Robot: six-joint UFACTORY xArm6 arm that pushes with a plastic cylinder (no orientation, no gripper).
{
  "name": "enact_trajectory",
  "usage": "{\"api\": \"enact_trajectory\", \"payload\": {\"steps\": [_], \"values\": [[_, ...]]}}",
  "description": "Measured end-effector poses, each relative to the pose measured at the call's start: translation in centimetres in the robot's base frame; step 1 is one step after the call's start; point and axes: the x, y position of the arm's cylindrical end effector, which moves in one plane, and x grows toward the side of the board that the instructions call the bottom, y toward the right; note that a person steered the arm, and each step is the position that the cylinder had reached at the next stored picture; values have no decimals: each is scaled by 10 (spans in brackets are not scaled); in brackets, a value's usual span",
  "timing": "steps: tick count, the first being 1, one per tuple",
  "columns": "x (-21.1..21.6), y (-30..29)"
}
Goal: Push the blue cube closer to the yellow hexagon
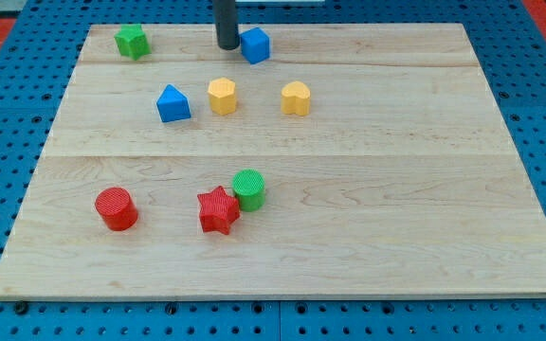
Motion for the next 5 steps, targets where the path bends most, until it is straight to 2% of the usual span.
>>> {"api": "enact_trajectory", "payload": {"steps": [1, 2, 3, 5], "values": [[-26, 10], [14, 55], [83, 45], [166, 60]]}}
